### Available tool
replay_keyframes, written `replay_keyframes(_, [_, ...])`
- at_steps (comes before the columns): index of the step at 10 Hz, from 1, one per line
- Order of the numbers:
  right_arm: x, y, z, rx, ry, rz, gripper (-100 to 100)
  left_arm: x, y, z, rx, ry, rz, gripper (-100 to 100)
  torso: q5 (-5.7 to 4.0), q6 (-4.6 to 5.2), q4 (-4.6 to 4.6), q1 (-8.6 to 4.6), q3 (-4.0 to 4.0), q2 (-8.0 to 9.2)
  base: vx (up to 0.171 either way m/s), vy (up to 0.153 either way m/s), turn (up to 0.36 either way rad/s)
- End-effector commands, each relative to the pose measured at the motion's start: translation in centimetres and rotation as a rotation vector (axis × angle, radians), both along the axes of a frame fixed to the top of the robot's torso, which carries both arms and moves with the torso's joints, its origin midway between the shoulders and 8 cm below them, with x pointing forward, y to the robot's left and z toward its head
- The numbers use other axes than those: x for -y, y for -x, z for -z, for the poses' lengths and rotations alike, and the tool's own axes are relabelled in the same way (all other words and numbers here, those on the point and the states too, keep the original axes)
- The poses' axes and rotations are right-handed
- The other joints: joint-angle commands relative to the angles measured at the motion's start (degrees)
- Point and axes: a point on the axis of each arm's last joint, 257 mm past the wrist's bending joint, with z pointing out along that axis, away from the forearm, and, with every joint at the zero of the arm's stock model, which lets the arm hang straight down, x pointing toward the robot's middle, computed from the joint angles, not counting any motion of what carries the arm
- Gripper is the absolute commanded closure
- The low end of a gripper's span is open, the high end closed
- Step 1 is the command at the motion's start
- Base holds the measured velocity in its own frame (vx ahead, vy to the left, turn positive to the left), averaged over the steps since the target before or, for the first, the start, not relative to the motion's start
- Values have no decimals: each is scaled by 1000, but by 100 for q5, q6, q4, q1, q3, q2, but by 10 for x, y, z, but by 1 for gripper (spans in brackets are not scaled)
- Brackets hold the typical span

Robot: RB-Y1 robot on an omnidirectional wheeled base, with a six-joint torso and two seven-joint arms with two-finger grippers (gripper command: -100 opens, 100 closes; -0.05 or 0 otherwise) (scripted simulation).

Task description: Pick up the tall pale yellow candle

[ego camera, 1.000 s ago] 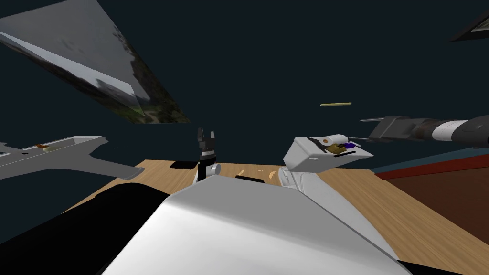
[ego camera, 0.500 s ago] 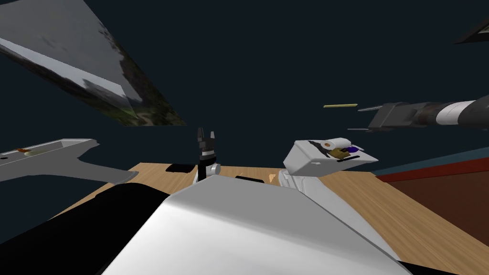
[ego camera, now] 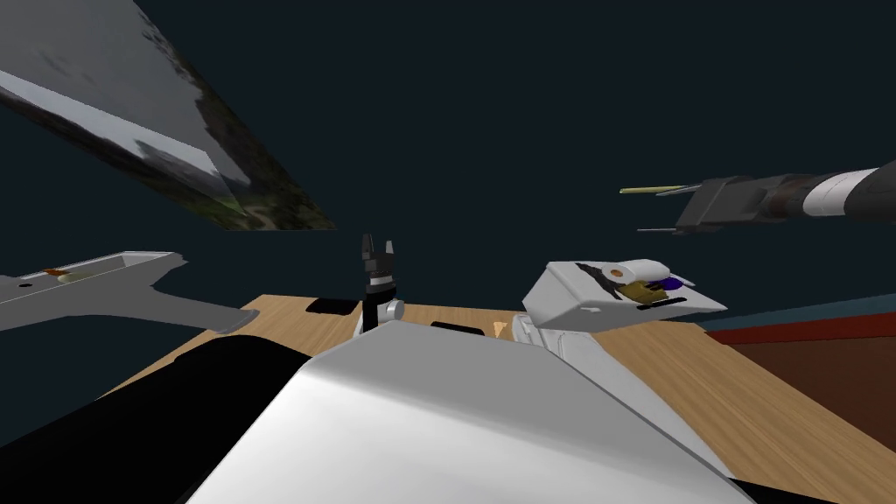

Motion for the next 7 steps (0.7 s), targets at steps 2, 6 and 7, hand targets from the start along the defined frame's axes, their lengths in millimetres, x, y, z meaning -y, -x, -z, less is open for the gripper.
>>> replay_keyframes(2, [30, 0, 4, -4, -7, 103, -100, 0, 0, 0, 0, 0, 0, 0, -3, -1, 6, -15, 15, 26, -198, -87, 556])
replay_keyframes(6, [68, 2, 6, -3, -8, 224, -100, 0, 0, 0, 0, 0, 0, 0, -5, 7, 19, -21, 37, 57, -202, -62, 268])
replay_keyframes(7, [80, 4, 6, -1, -6, 263, -100, 0, 0, 0, 0, 0, 0, 0, -4, 16, 18, -24, 29, 39, -133, -65, 223])
